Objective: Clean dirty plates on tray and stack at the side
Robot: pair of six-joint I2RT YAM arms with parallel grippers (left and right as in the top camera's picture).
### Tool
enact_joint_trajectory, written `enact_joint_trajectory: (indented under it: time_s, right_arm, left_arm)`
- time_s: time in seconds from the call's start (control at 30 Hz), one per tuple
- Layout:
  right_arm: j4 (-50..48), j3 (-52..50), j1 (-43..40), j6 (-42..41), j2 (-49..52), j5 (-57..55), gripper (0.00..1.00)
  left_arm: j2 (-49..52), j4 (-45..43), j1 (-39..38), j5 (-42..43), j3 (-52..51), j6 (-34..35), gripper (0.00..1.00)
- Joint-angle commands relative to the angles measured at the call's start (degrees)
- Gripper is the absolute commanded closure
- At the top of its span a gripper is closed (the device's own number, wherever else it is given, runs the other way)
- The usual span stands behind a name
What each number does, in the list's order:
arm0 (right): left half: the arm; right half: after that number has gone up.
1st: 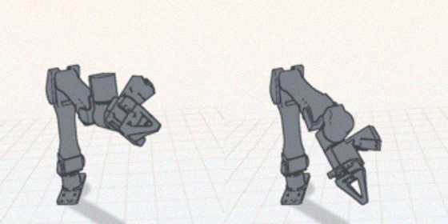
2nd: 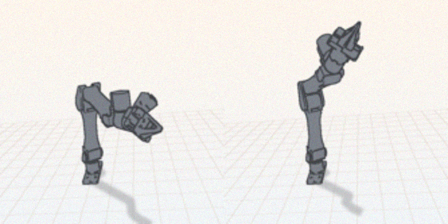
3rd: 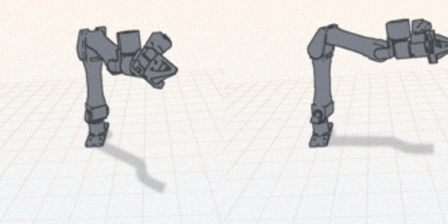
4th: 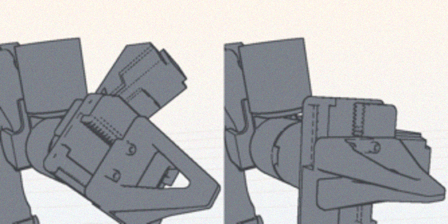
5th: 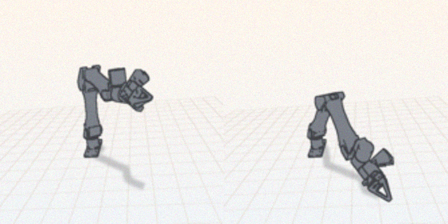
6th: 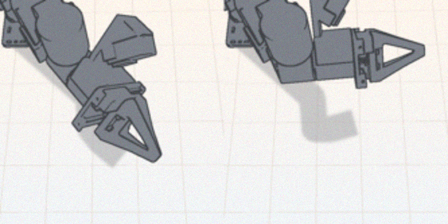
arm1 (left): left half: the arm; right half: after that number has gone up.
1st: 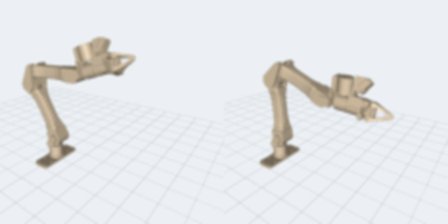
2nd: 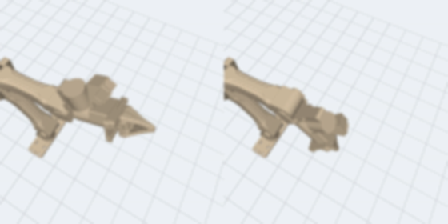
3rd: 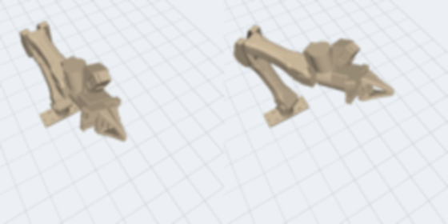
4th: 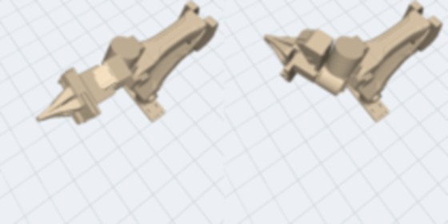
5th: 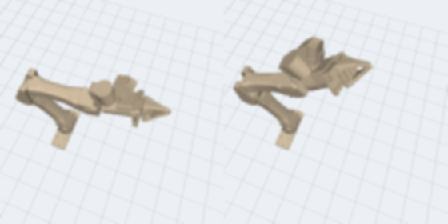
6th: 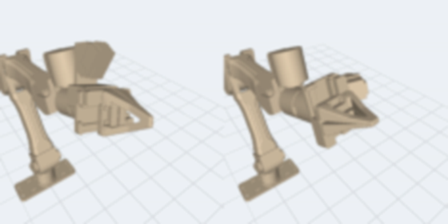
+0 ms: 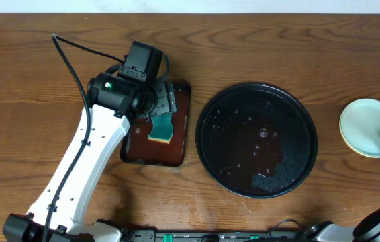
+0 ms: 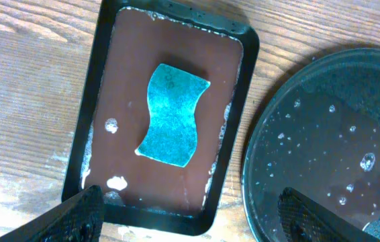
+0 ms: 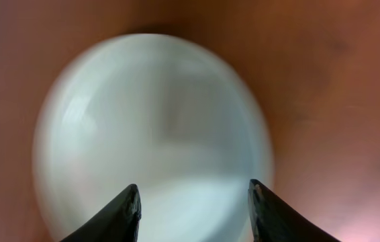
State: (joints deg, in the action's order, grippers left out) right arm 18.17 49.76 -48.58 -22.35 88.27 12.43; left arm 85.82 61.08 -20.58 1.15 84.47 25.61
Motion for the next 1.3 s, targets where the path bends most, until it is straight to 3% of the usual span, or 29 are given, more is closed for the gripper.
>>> enact_joint_trajectory:
  time_s: [0.0,0.1,0.3,0.33,0.37,0.4,0.43,0.6,0.7,0.97,1.1,1.27]
  right_arm:
    - [-0.39,2.93,2.01,0.85,-6.56,19.15,0.53]
    - [0.52,3.48,7.13,1.01,-13.79,24.35,0.53]
    - [1.40,3.48,28.35,6.82,-32.20,24.50,0.55]
    - [1.66,3.48,32.13,6.82,-34.71,24.50,0.51]
    - [1.95,3.48,35.12,6.82,-36.54,24.50,0.44]
    - [2.49,3.48,38.18,6.80,-38.21,24.48,0.13]
    - [3.02,3.48,40.76,6.78,-39.65,24.50,0.01]
    - [5.53,3.48,52.89,6.56,-45.77,24.50,0.01]
    - [5.66,3.48,55.36,6.56,-46.60,24.52,0.01]
    - [15.56,3.37,54.21,15.32,-46.69,17.81,0.01]
    - [12.79,-0.76,54.29,21.27,-50.23,5.75,0.01]
    - [6.80,-11.65,54.29,30.05,-59.74,1.25,0.01]
  left_arm:
    - [-0.09,0.11,0.04,-0.44,0.61,-0.07,0.17]
    - [-0.09,0.11,0.04,-0.44,0.61,-0.09,0.17]
    - [-0.09,0.11,0.04,-0.44,0.61,-0.09,0.17]
    - [-0.09,0.11,0.04,-0.44,0.61,-0.07,0.17]
    - [-0.09,0.11,0.04,-0.44,0.61,-0.09,0.17]
    - [-0.09,0.11,0.04,-0.44,0.61,-0.09,0.17]
    - [-0.09,0.11,0.04,-0.44,0.61,-0.09,0.17]
    - [-0.09,0.11,0.04,-0.44,0.61,-0.07,0.17]
    - [-0.09,0.11,0.04,-0.44,0.61,-0.07,0.17]
    - [-0.09,0.11,0.04,-0.44,0.61,-0.09,0.17]
    - [-0.09,0.11,0.04,-0.44,0.61,-0.09,0.17]
    - [-0.09,0.11,0.04,-0.44,0.61,-0.09,0.17]
